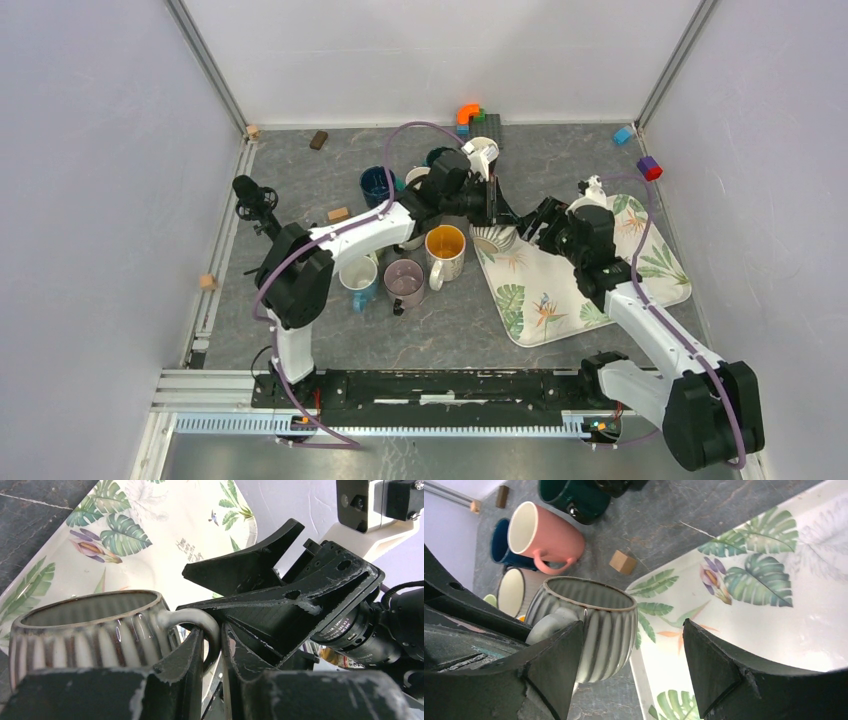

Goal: Turn the mug right side up
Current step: Place the cup at the center of the board.

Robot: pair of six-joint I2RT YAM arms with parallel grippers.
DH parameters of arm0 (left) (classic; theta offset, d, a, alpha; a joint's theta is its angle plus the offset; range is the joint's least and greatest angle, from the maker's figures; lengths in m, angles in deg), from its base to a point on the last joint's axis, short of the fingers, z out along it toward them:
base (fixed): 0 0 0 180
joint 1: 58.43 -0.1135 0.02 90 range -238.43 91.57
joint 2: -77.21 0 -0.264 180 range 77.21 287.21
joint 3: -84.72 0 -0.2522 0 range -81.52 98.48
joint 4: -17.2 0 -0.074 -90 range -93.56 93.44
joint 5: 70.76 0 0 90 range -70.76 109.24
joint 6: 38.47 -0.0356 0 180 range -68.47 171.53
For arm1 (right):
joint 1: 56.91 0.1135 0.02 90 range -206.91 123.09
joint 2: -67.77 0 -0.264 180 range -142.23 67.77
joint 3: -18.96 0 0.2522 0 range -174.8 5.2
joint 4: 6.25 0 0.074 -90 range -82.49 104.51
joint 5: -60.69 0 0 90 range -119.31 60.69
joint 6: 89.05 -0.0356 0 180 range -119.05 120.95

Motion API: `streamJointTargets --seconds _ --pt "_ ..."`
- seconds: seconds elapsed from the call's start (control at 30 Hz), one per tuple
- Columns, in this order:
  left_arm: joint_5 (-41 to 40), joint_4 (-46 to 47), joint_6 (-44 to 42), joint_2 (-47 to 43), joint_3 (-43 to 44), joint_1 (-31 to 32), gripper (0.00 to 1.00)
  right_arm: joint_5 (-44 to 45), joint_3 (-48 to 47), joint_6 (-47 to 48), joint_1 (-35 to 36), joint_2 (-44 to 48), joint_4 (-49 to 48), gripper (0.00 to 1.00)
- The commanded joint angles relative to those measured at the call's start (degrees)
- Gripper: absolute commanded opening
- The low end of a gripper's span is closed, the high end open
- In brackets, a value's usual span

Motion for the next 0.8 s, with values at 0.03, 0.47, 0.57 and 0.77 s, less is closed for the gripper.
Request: streamJointTargets --seconds 0.03,0.47,0.57,0.77 --pt "1.53 9.68 2.79 1.29 4.06 1.61 0.02 2.86 0.56 2.16 -1.35 -0.05 2.18 0.79" --pt "1.41 20.1 1.91 0.42 -4.28 3.17 0.02 3.95 1.53 8.37 -9.11 1.61 8.44 0.79" --pt "0.37 23.45 0.74 -2.08 -8.61 4.27 0.02 3.92 1.33 9.11 -9.4 1.87 8.81 0.79" --pt "-1.55 26.9 -1.93 -7.26 -15.45 6.98 0.02 0.73 1.3 10.47 -9.4 1.97 9.01 0.79"
